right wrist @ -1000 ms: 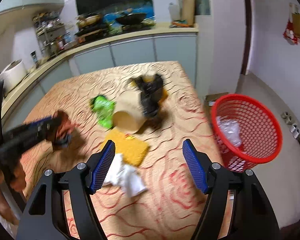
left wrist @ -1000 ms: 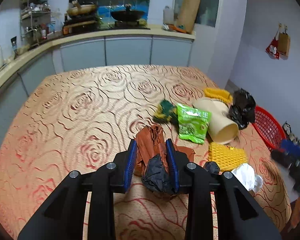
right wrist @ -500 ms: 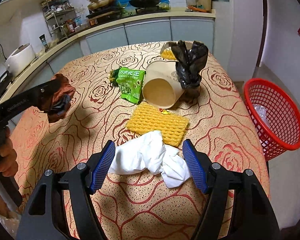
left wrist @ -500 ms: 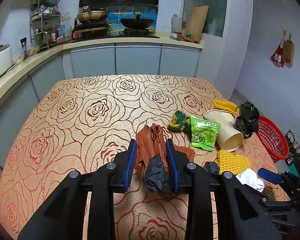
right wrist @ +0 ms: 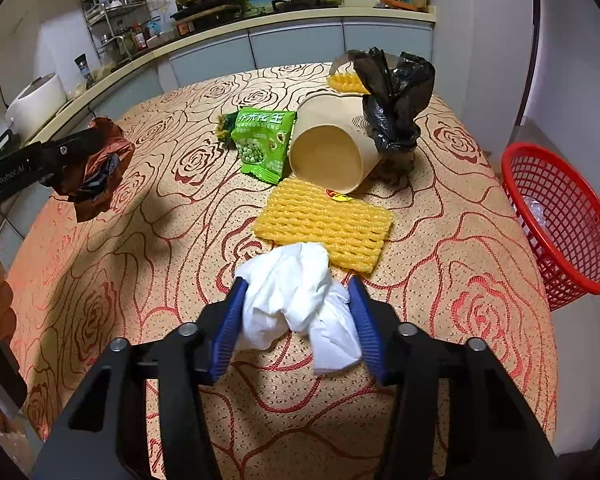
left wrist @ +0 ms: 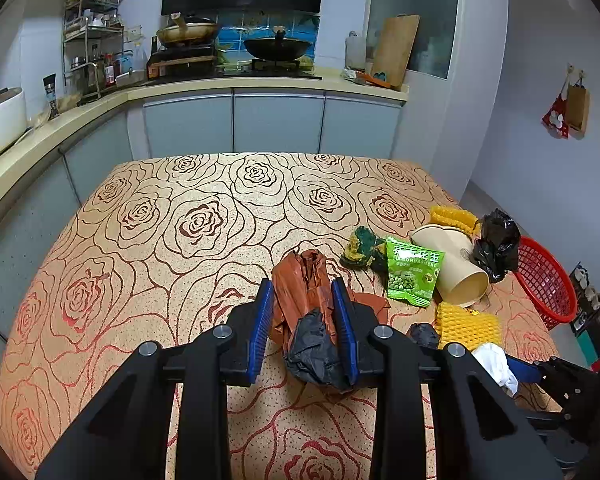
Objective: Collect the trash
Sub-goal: 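Grasp the brown cloth with the left gripper while the right gripper grasps the white tissue, then carry the brown cloth and white tissue over the red basket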
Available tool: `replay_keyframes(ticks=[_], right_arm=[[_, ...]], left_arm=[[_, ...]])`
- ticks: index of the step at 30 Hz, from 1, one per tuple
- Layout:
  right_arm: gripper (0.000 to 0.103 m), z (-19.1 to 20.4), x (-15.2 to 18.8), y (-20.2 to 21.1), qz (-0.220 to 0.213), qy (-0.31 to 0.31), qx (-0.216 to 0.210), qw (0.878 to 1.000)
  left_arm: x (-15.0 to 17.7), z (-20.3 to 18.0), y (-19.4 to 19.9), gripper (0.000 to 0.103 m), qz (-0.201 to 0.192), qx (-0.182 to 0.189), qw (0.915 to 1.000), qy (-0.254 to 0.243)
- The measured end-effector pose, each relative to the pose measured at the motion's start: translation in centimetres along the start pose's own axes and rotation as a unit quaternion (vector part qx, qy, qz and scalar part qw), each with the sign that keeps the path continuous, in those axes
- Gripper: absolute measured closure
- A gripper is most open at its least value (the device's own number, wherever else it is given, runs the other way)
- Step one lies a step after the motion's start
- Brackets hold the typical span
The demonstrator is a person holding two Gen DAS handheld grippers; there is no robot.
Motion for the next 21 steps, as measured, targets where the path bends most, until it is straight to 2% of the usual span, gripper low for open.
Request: replay_keyframes(ticks=[4, 7, 21], right_arm=[[0.068, 0.0, 0.1, 0.1, -0.001, 0.004, 0.000, 1.000], [0.070, 0.0, 0.1, 0.4, -0.005, 0.006, 0.000, 1.000], [0.071, -2.1, -1.2, 4.2, -0.051, -0.010, 0.015, 0.999]], left_arm=[[0.0, 0.1, 0.1, 0.074, -0.001, -0.001, 1.0000, 0.000], [0.0, 0.0, 0.2, 0.074, -0.002, -0.002, 1.0000, -0.002], [-0.4, -1.1, 1.0, 0.074, -0.009, 0.003, 0.9999, -0.013]])
Point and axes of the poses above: each gripper's, at about its wrist camera, not at the fingertips, and y roughly against the way its jaws point, z to its left, x to its underside, the point moved 8 cm from there along -y, roughly the way its jaws point, and after that the axes turned 5 degrees about -z, right-handed, at the moved point
